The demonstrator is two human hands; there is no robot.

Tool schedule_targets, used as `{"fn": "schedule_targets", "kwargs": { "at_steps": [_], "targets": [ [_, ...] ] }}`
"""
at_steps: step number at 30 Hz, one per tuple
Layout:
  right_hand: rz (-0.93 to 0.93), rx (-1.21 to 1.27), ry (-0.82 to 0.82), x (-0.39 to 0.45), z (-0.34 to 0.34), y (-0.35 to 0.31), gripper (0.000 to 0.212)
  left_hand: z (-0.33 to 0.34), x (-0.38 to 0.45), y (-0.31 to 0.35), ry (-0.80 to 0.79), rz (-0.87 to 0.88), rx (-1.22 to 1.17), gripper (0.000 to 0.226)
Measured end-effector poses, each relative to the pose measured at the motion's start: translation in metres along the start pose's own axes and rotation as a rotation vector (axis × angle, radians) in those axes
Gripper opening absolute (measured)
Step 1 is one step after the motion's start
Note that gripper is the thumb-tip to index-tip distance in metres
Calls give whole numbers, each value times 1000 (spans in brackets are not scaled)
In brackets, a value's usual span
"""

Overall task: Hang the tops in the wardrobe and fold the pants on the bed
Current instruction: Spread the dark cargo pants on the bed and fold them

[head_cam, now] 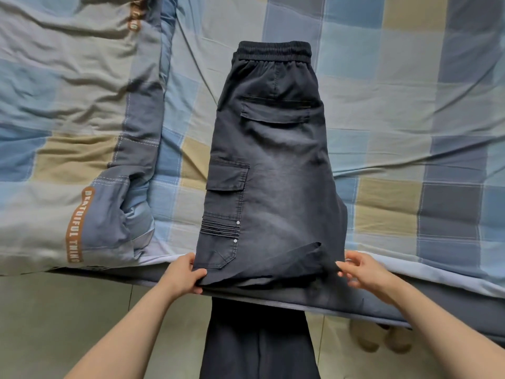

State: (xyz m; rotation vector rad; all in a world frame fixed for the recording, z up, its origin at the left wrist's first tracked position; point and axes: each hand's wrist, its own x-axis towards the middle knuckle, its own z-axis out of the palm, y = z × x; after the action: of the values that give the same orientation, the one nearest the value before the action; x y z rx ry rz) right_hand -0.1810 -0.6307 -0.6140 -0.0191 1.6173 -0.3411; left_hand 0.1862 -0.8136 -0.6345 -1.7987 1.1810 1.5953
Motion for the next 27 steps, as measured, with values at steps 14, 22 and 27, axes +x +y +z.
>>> {"fn": "schedule_targets", "kwargs": {
  "at_steps": [14,22,27],
  "targets": [
    [150,25,-61,16,47,12,30,15,12,6,172,-8,465,24],
    [171,-119,-17,15,37,52,11,10,-3,5,305,-91,440,37],
    [12,-774,360,22,-4,11,17,49,-15,51,706,409,655,62]
  ]
}}
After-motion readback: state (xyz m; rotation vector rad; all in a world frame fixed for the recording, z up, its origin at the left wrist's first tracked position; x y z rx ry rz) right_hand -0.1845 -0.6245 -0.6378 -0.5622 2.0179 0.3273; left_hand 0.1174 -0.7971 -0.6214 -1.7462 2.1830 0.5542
